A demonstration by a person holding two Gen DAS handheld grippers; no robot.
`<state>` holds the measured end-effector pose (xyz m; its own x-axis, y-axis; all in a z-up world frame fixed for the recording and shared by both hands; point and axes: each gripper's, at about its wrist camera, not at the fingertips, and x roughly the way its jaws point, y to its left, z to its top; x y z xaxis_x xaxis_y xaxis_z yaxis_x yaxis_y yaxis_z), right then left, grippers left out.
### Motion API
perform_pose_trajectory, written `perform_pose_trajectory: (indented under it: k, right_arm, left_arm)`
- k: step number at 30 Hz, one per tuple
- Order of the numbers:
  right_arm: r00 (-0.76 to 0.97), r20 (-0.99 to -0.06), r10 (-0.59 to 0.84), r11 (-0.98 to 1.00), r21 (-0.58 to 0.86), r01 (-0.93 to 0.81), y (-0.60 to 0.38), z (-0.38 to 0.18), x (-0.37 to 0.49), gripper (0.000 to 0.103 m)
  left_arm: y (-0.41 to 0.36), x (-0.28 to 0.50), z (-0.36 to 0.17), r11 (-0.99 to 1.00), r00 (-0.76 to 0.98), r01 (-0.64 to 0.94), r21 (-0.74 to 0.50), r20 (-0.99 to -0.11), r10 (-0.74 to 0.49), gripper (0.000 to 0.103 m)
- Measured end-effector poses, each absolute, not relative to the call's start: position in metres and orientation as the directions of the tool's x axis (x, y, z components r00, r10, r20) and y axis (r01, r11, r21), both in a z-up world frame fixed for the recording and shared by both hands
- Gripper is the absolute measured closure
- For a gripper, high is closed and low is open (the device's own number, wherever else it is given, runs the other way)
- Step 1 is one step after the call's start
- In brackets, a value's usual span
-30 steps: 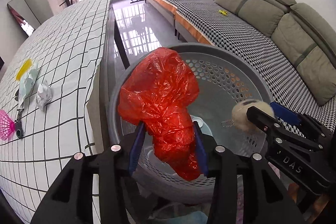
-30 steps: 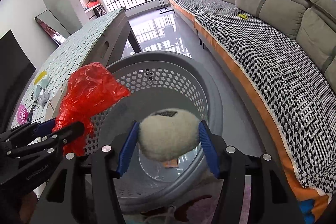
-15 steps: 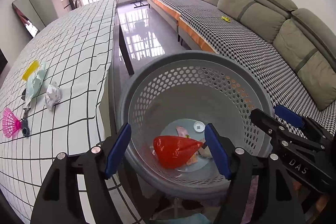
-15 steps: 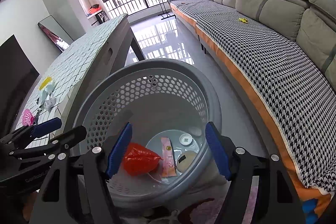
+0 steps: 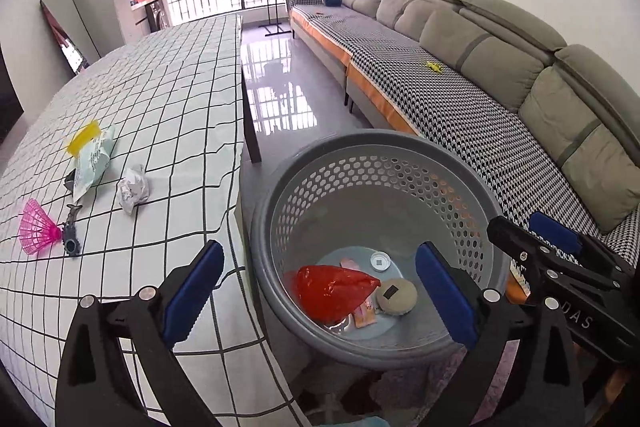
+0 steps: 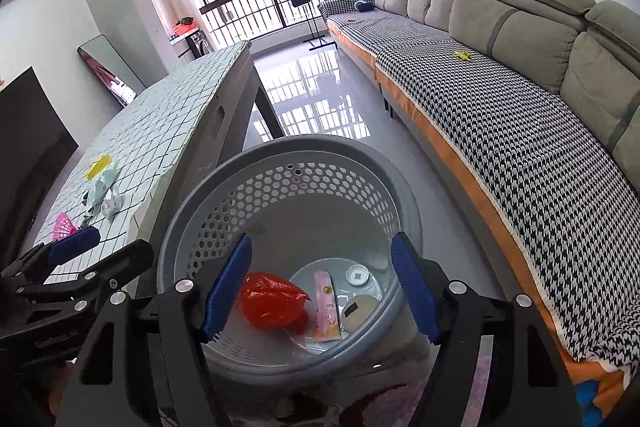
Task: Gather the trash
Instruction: 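Withdraw both open tools from the basket toward the table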
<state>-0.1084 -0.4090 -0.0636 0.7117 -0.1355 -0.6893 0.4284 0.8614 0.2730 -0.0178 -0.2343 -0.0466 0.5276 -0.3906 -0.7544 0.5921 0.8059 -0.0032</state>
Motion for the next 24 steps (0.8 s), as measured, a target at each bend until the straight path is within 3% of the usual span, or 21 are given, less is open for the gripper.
perform_pose_trajectory:
  k: [12, 24]
  right_arm:
    - [0.736, -0.666, -0.12, 0.892, 0.254, 0.375, -0.375, -0.042, -0.109, 0.034]
    - [0.746, -0.665, -0.035, 0.935, 0.242, 0.26, -0.319, -0.035, -0.082, 0.034]
  left_arm:
    - [-0.188, -0.021, -0.021, 0.841, 0.585, 0.54, -0.027, -0.707, -0.398, 0.007]
    - [-0.115, -0.008, -0.014, 0.912, 0.656, 0.409, -0.034, -0.684, -0.32, 0.007]
